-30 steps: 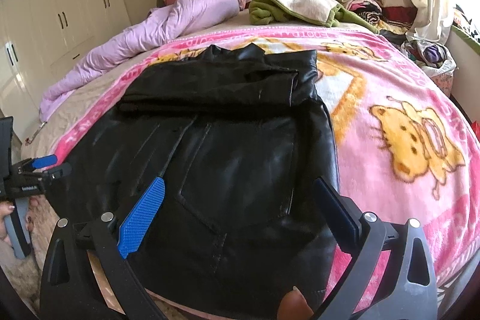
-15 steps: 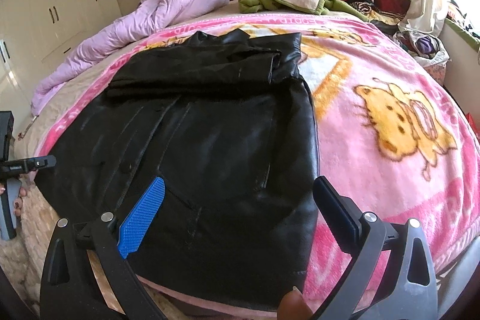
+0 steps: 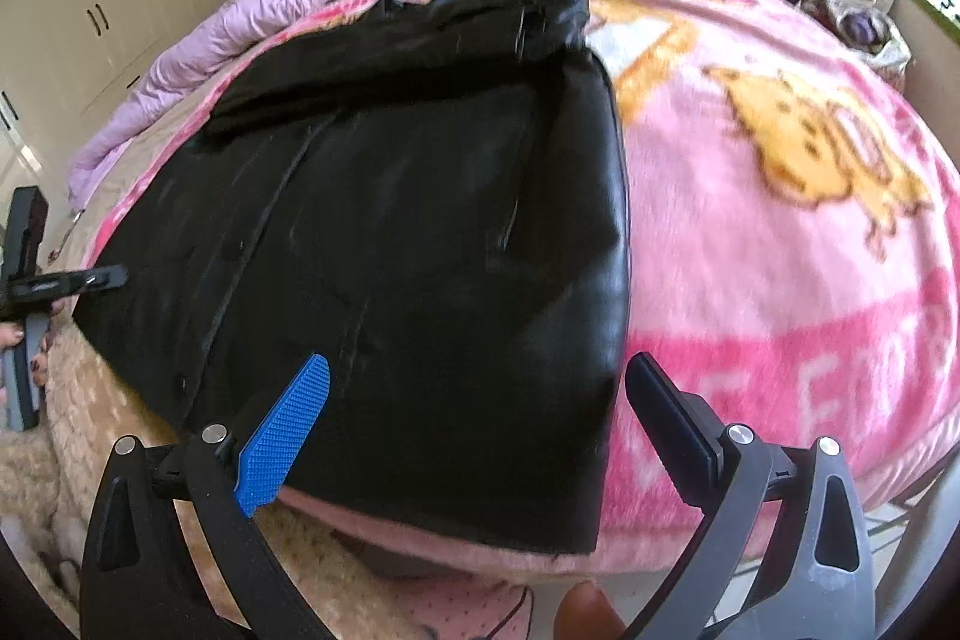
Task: Fold large clothes
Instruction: 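Close both tools on the side edge of the jacket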
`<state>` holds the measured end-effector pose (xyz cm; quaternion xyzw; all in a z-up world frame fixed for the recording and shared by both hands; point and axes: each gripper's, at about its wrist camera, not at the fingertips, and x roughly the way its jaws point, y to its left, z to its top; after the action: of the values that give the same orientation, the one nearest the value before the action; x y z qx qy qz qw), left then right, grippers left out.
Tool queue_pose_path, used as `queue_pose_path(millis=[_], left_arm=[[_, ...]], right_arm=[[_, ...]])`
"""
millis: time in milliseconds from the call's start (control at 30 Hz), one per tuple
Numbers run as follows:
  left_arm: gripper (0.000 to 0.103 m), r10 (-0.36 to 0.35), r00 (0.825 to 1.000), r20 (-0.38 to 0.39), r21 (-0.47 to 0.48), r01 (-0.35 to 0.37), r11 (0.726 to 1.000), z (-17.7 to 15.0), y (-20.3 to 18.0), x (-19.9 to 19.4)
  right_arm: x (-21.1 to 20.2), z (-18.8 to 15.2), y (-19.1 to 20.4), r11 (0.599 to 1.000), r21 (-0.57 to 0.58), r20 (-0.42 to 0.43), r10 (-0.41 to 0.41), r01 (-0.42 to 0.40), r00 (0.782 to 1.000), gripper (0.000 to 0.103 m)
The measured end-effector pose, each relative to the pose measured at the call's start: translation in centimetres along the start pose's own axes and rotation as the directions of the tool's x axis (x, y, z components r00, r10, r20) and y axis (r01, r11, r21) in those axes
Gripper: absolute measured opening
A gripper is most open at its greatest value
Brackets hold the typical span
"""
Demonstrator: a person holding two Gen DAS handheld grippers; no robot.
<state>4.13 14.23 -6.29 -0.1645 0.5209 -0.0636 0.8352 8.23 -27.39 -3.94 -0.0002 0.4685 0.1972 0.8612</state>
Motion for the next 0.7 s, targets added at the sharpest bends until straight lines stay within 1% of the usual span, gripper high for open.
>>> queue_pose_path(millis=[33,100,200,267,300,333,367,400,433,467,500,533,600,667,700], left_arm=[[0.048,-0.002,1.0,0.003,0.001,0.002,1.0,0.0,0.1,-0.1],[0.036,-0.008,1.0,0.013,0.002,0.008,1.0,0.1,0.3,-0.2],[0.03,-0.021,0.999,0.039,0.008,0.02,1.0,0.0,0.3,-0.6],[0.028,-0.022,0.997,0.068,0.044,0.019,0.999,-0.1,-0.2,-1.1],[0.027,-0.022,0.996,0.084,0.068,0.016,0.998,-0.2,-0.6,-1.4],[0.026,-0.026,0.996,0.091,0.078,0.019,0.997,-0.2,-0.9,-1.5],[0.023,-0.031,0.995,0.096,0.085,0.023,0.996,-0.1,-1.1,-1.6],[0.019,-0.03,0.995,0.1,0.086,0.022,0.996,0.0,-1.2,-1.7],[0.016,-0.031,0.994,0.104,0.084,0.023,0.996,0.1,-1.1,-1.8],[0.014,-0.042,0.993,0.11,0.076,0.034,0.997,0.2,-1.0,-1.9],[0.012,-0.06,0.991,0.117,0.066,0.052,0.996,0.4,-0.9,-2.1],[0.012,-0.086,0.988,0.129,0.059,0.079,0.995,0.6,-0.7,-2.3],[0.01,-0.116,0.98,0.163,0.063,0.107,0.992,1.0,-0.9,-3.1],[0.009,-0.13,0.975,0.182,0.067,0.119,0.991,1.4,-1.3,-3.6],[0.009,-0.136,0.972,0.191,0.066,0.125,0.99,1.6,-1.5,-3.8]], right_arm=[[0.1,-0.3,-0.2,1.0,0.003,-0.013,0.007,-0.007,1.0,0.098],[0.3,-0.7,-0.4,1.0,0.005,-0.028,0.01,-0.01,1.0,0.098],[0.6,-1.2,-1.0,1.0,0.013,-0.055,0.026,-0.025,0.998,0.098],[1.0,-1.3,-1.6,0.999,0.027,-0.079,0.043,-0.041,0.996,0.098],[1.2,-1.5,-1.8,0.997,0.035,-0.095,0.068,-0.065,0.993,0.097],[1.3,-1.7,-2.0,0.997,0.033,-0.103,0.08,-0.077,0.991,0.085],[1.3,-1.8,-2.0,0.997,0.024,-0.105,0.072,-0.07,0.992,0.078],[1.1,-1.8,-1.9,0.998,0.008,-0.099,0.056,-0.055,0.994,0.066],[0.7,-1.8,-1.9,0.998,0.004,-0.088,0.064,-0.064,0.994,0.052],[0.3,-1.8,-2.1,0.997,0.012,-0.074,0.073,-0.072,0.995,0.045],[-0.2,-1.7,-2.4,0.997,0.029,-0.053,0.079,-0.078,0.995,0.03],[-0.6,-1.6,-2.6,0.995,0.04,-0.038,0.089,-0.087,0.995,0.024],[-1.8,-1.4,-2.9,0.99,0.059,0.007,0.13,-0.13,0.991,0.018],[-3.0,-1.2,-3.0,0.983,0.062,0.052,0.169,-0.172,0.984,0.015],[-3.8,-0.8,-3.1,0.977,0.065,0.086,0.196,-0.202,0.977,0.013]])
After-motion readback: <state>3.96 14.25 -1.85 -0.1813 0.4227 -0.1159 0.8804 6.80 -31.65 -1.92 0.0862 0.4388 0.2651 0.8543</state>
